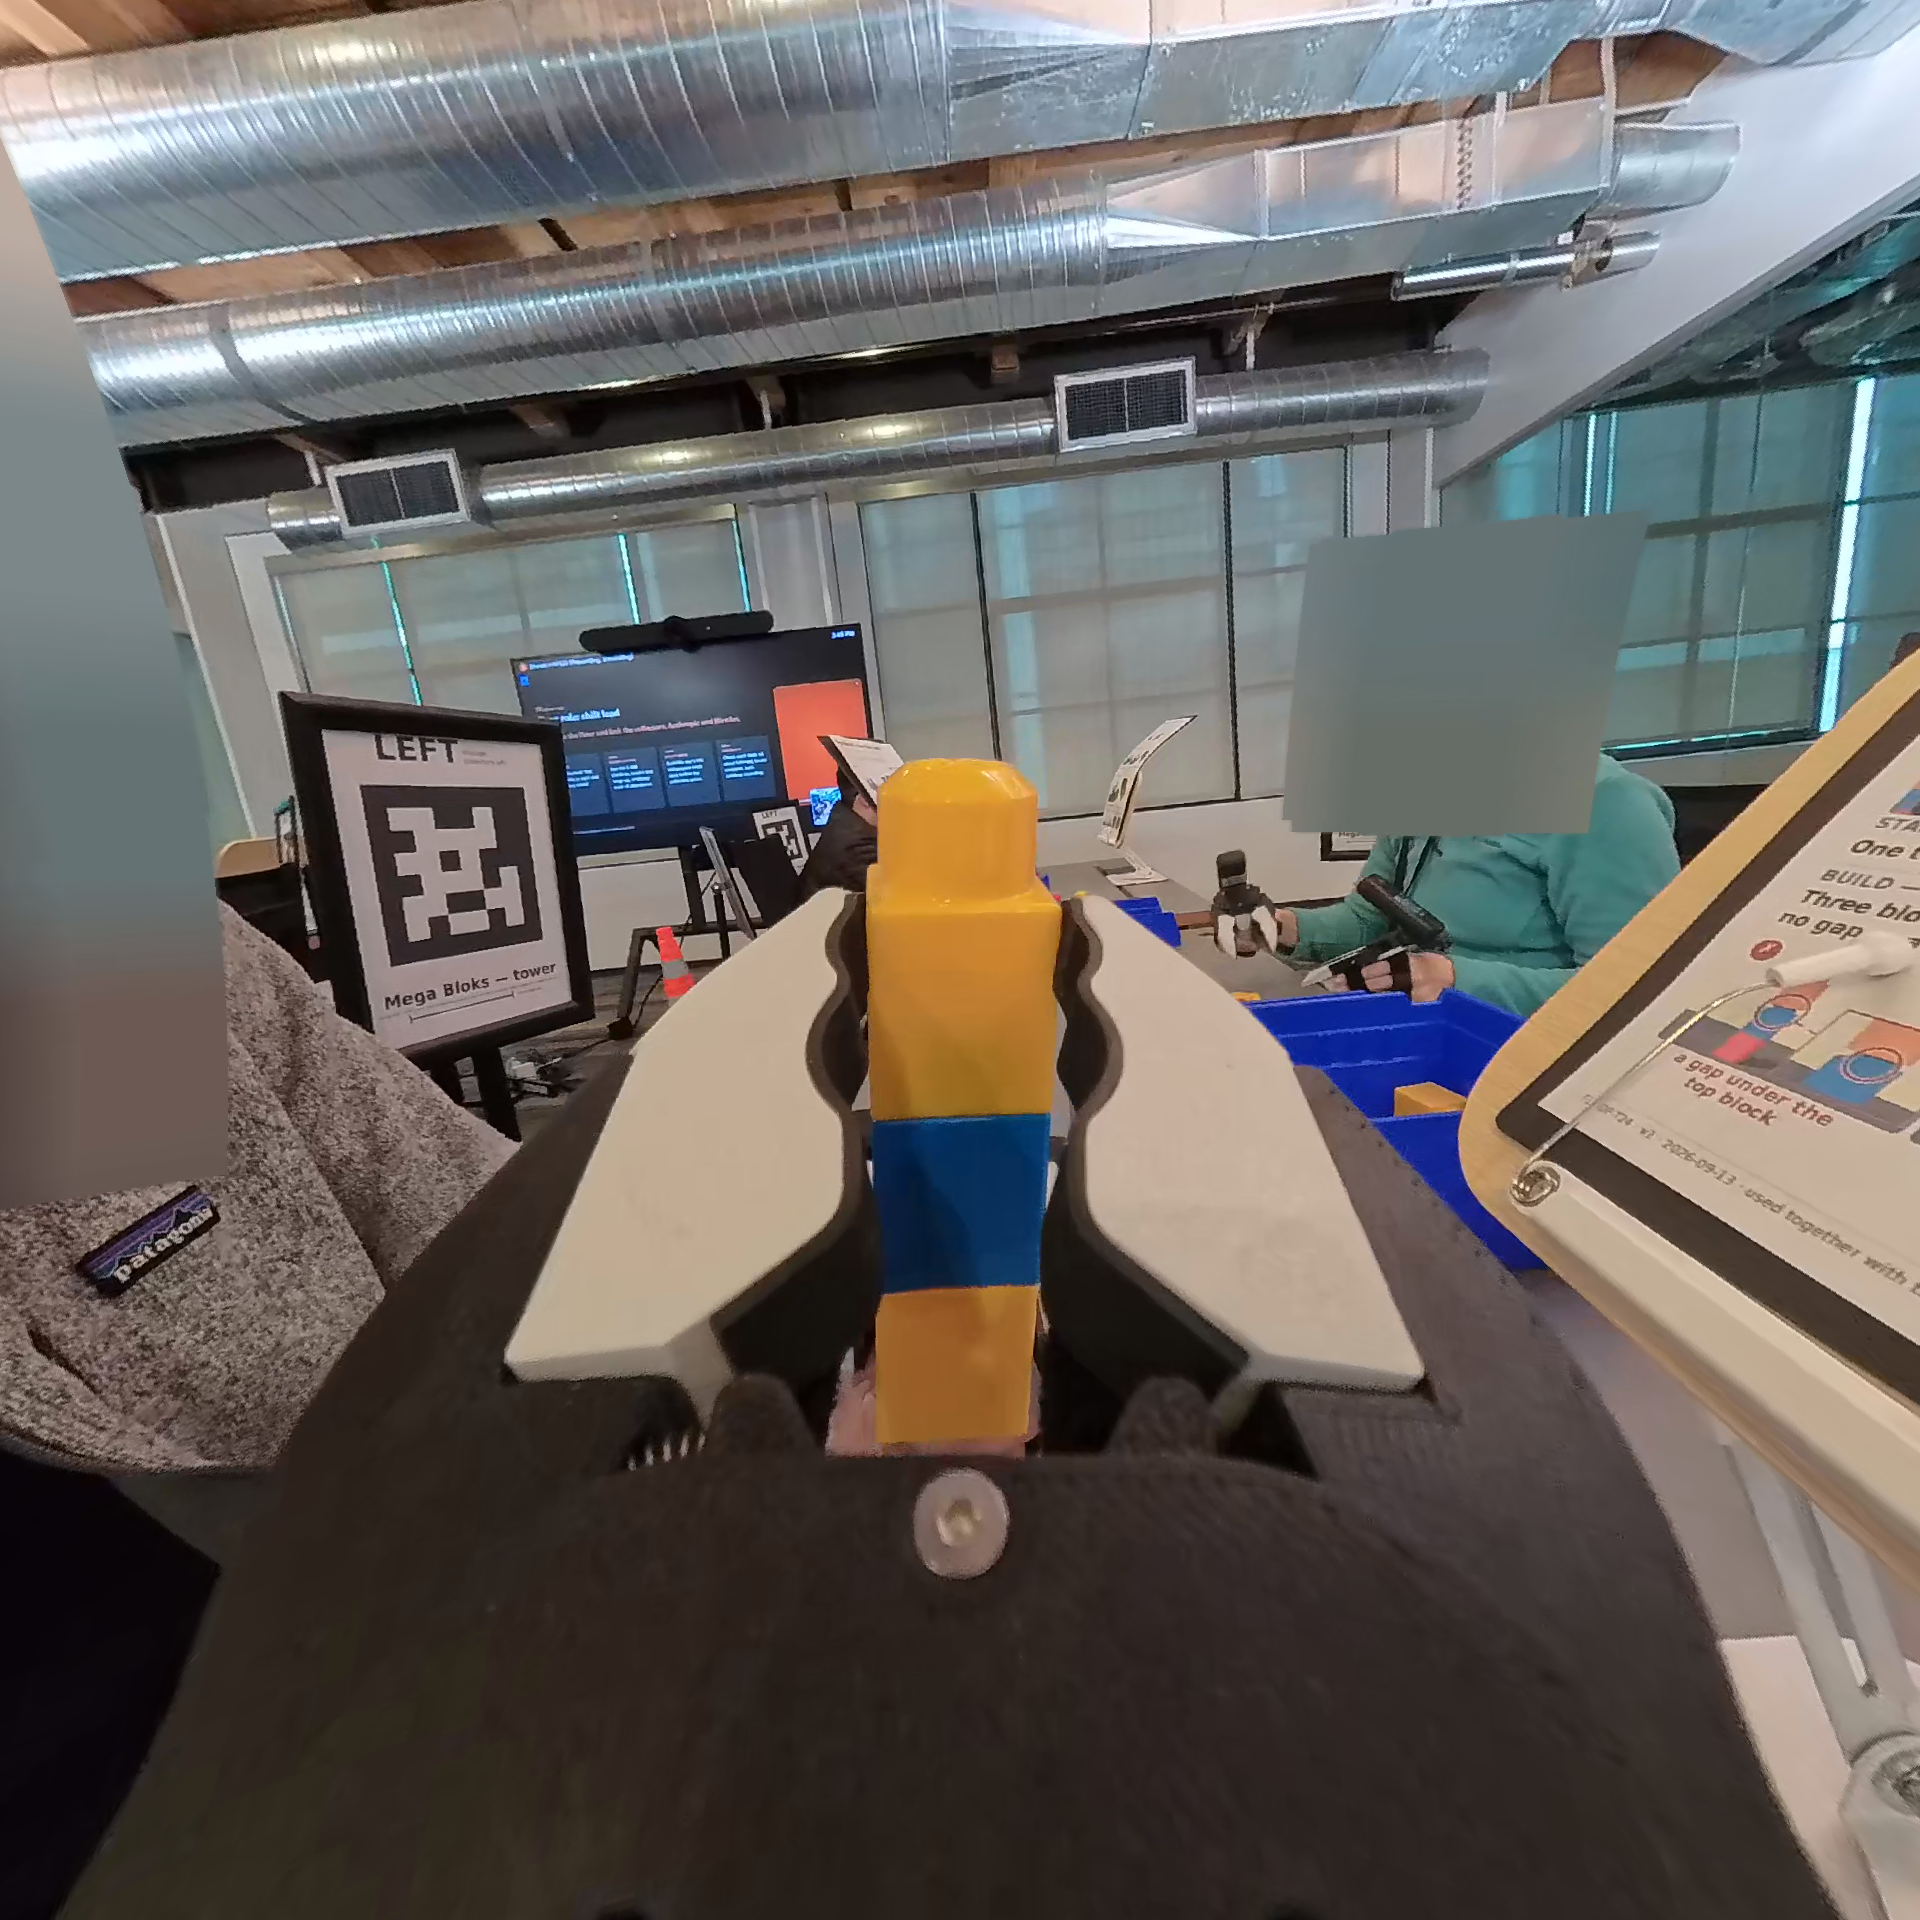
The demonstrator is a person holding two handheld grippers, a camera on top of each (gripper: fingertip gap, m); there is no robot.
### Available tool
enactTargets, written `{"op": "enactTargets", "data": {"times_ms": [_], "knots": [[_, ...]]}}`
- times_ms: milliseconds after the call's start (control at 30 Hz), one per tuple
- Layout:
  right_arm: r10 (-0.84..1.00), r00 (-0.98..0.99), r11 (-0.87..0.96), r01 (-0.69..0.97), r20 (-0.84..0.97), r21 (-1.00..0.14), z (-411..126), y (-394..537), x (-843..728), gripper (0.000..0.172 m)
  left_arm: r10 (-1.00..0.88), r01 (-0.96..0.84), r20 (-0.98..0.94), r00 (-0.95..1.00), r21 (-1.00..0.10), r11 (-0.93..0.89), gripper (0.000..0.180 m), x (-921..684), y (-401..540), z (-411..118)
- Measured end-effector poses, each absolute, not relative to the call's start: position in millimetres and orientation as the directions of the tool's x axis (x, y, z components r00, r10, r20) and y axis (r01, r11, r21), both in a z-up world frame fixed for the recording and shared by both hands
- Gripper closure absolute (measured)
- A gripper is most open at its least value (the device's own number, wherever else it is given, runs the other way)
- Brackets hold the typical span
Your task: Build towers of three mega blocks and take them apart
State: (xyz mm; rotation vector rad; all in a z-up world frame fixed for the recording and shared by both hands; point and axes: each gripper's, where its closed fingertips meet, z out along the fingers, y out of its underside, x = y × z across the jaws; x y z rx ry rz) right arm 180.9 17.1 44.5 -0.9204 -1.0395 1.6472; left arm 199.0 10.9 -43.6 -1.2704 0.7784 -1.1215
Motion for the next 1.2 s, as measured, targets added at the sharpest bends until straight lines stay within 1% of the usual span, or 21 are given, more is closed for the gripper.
{"op": "enactTargets", "data": {"times_ms": [167, 300, 700, 767, 800, 867, 1000, 1033, 1100, 1133, 1200], "knots": [[0.954, -0.279, -0.198, -0.311, -0.110, -0.929, 43.5, 16.5, 180.7, 0.135, -0.942, 0.197, 0.123, 0.311, -0.978, -0.063, 0.146, 199.5, 11.0, -44.9], [0.966, -0.254, -0.130, -0.286, -0.056, -0.949, 47.4, 12.9, 177.5, 0.135, -0.943, 0.201, 0.124, 0.307, -0.978, -0.063, 0.146, 203.5, 9.2, -42.6], [0.958, -0.271, -0.167, -0.259, -0.094, -0.951, 43.8, 15.6, 176.8, 0.136, -0.944, 0.202, 0.126, 0.306, -0.977, -0.066, 0.146, 203.5, 11.0, -47.0], [0.957, -0.268, -0.182, -0.259, -0.111, -0.949, 43.1, 19.5, 178.4, 0.124, -0.947, 0.227, 0.143, 0.288, -0.971, -0.077, 0.146, 202.0, 10.0, -44.0], [0.953, -0.280, -0.192, -0.267, -0.115, -0.944, 45.4, 19.2, 181.6, 0.120, -0.947, 0.226, 0.146, 0.286, -0.971, -0.081, 0.146, 201.7, 10.5, -44.7], [0.959, -0.261, -0.183, -0.269, -0.112, -0.945, 47.6, 21.5, 187.3, 0.117, -0.950, 0.242, 0.166, 0.266, -0.965, -0.101, 0.146, 201.0, 10.3, -43.9], [0.959, -0.258, -0.164, -0.187, -0.113, -0.969, 39.8, 20.6, 183.9, 0.108, -0.960, 0.206, 0.143, 0.240, -0.974, -0.094, 0.145, 206.6, 5.7, -44.6], [0.959, -0.260, -0.158, -0.180, -0.108, -0.971, 38.7, 20.0, 182.5, 0.112, -0.960, 0.193, 0.136, 0.245, -0.977, -0.089, 0.145, 208.4, 5.7, -46.1], [0.960, -0.267, -0.135, -0.180, -0.084, -0.974, 38.1, 16.2, 181.1, 0.125, -0.957, 0.186, 0.141, 0.252, -0.978, -0.095, 0.145, 210.0, 6.4, -48.1], [0.959, -0.276, -0.125, -0.181, -0.071, -0.975, 38.1, 13.8, 181.2, 0.135, -0.955, 0.189, 0.147, 0.259, -0.977, -0.100, 0.145, 208.7, 8.2, -48.5], [0.959, -0.272, -0.131, -0.175, -0.080, -0.976, 37.0, 15.0, 180.1, 0.135, -0.952, 0.188, 0.149, 0.266, -0.977, -0.101, 0.146, 206.9, 9.3, -48.9]]}}
